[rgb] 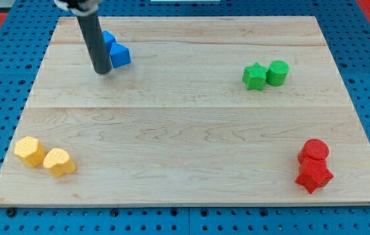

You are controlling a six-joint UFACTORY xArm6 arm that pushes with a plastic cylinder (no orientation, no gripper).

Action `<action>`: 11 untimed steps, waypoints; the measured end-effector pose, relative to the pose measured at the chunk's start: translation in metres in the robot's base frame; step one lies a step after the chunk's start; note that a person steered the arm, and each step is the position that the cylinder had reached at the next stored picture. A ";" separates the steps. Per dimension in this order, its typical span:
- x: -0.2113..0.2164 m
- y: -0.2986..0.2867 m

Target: Separate the blue triangle from the blue cube

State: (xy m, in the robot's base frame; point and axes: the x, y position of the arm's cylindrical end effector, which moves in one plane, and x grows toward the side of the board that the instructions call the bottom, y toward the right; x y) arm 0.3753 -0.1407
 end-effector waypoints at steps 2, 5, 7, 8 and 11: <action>-0.056 -0.124; -0.084 -0.001; 0.005 0.086; 0.005 0.143; 0.048 0.312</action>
